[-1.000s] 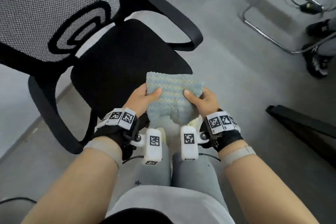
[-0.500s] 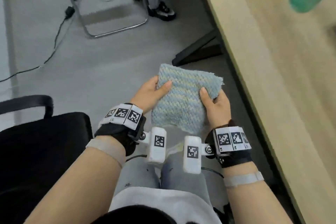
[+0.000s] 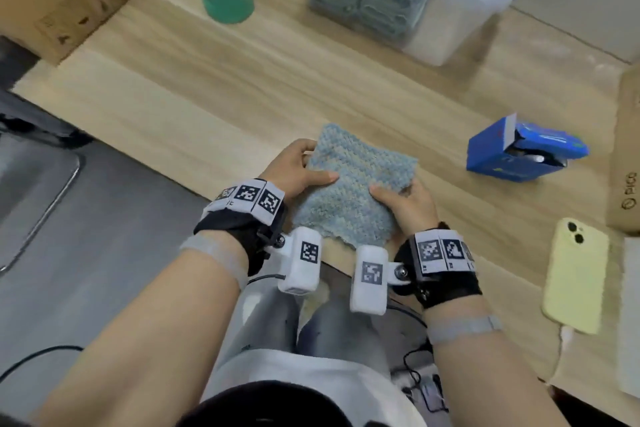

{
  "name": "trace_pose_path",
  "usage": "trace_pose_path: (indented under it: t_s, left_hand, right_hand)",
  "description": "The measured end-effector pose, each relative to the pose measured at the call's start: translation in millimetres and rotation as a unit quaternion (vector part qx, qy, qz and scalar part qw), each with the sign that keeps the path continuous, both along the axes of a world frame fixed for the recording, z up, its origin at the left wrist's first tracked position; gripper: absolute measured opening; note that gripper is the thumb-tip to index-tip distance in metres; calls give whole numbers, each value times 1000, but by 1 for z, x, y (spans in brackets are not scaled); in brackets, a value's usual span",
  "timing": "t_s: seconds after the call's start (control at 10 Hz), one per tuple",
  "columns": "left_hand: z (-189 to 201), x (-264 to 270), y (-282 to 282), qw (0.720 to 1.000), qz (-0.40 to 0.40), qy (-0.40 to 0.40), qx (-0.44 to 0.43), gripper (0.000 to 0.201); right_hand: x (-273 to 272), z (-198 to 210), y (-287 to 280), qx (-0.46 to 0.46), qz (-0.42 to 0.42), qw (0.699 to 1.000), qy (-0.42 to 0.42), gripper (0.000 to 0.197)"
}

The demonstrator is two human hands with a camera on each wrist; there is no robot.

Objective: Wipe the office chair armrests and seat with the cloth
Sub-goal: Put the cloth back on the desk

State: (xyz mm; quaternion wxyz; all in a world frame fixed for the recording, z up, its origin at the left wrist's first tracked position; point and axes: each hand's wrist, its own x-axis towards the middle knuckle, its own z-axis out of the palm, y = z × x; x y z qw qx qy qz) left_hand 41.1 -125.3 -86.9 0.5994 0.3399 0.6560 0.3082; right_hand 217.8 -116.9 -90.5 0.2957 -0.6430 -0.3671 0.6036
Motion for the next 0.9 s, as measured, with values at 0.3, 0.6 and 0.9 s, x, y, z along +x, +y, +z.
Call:
trace_pose_path:
  t_s: [0.3, 0.6, 0.9]
  left_hand:
    - [-11, -15, 64, 986, -74, 143, 37, 39]
    - [-12, -36, 83, 948, -180, 258, 59, 46]
    - [-16, -30, 76, 979, -33, 199, 19, 46]
  right_hand:
    - [-20, -4, 45, 7, -23, 993, -116, 27]
    - [-32, 4, 55, -33, 44, 959, -279, 46]
    - [-10, 15, 52, -77, 50, 938, -335, 42]
